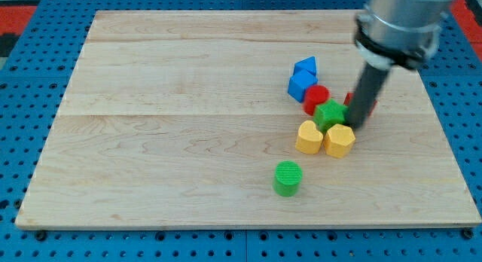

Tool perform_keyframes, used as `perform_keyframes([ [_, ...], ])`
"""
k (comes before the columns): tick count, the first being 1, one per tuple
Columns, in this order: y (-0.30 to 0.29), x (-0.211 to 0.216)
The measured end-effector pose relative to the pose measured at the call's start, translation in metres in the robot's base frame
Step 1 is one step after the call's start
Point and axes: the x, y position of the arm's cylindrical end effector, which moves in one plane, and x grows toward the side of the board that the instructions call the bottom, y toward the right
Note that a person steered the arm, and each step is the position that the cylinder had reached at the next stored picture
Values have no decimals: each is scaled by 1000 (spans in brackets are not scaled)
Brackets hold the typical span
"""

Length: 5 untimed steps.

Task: Slide the blue triangle to the top right

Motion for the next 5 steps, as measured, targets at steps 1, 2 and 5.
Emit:
perform_keyframes([
  [1, -29, -59],
  [2, -48, -98],
  [5, -23, -164],
])
